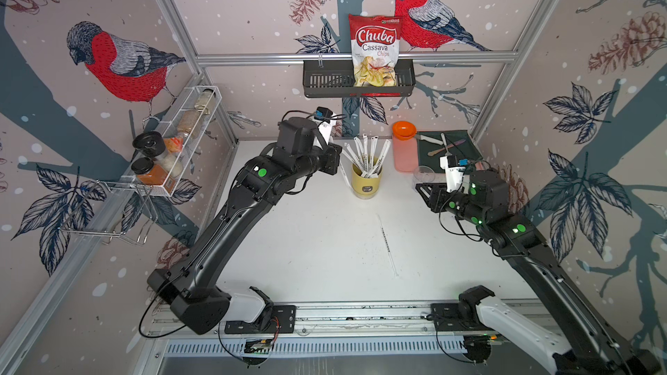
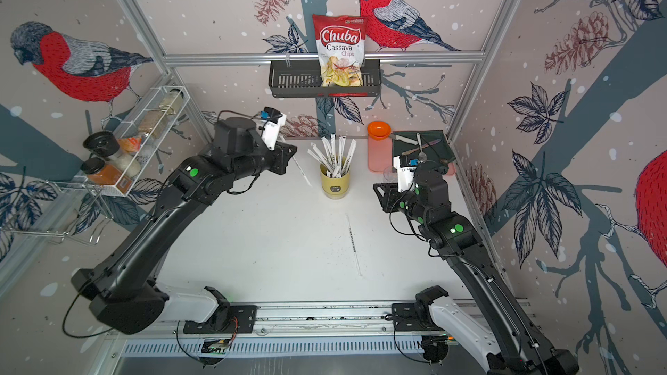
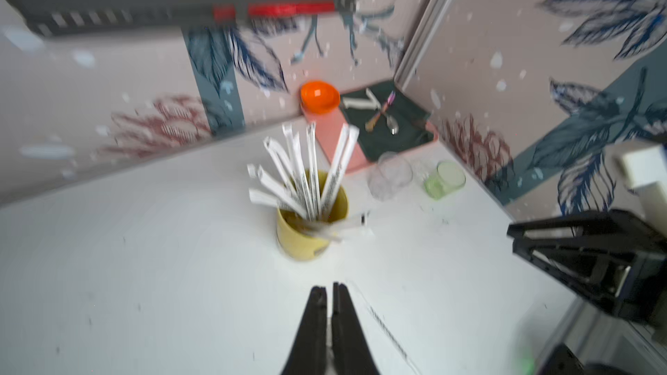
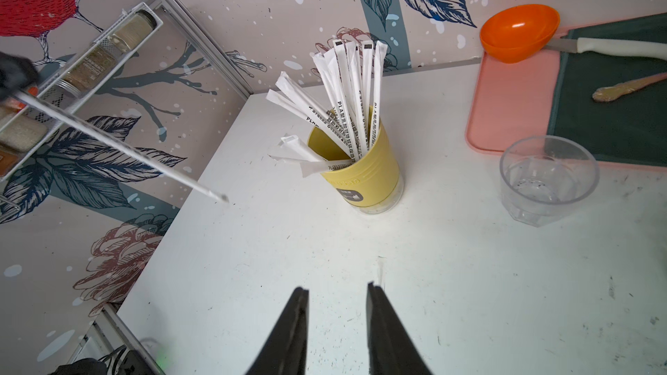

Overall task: Take the straws out of the storage container
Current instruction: Place the straw at the center of the board.

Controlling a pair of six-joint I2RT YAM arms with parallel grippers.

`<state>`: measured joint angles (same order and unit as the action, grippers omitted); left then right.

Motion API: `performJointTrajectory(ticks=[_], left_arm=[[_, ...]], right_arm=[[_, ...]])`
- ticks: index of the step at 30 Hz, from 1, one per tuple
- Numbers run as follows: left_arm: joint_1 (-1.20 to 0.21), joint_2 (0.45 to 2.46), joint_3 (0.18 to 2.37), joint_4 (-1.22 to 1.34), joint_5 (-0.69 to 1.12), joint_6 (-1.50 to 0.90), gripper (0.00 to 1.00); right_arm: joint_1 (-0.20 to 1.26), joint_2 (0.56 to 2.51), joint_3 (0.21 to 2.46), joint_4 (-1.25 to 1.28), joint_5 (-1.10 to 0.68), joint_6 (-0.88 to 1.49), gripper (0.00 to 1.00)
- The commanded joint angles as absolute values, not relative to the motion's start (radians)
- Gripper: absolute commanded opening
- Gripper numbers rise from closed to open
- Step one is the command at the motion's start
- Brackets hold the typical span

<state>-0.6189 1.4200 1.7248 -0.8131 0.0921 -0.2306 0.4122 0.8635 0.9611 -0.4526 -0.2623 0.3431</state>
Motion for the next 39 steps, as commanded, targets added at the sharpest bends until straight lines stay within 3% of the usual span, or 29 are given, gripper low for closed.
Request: performJointTrajectory(ticks=[1, 20, 31, 39], left_arm=[[-0.622, 1.490, 1.736, -1.209, 0.211, -0.318, 0.00], [-0.621, 1.853, 1.523, -1.070, 0.375, -0.287, 0.00], [-0.509, 1.931, 1.372, -0.909, 0.454, -0.297, 0.00], [-0.486, 1.974, 1.376, -0.883, 0.436, -0.282, 0.11]], right_arm=[[0.414, 0.849, 0.946, -0.405, -0.308, 0.351, 0.32], [0.431, 0.785, 0.737, -0.234, -0.485, 0.492, 0.31], [0.434, 0.766, 0.744, -0.245, -0.481, 0.469, 0.31], [0.433, 0.764, 0.739, -0.249, -0.477, 0.459, 0.31]])
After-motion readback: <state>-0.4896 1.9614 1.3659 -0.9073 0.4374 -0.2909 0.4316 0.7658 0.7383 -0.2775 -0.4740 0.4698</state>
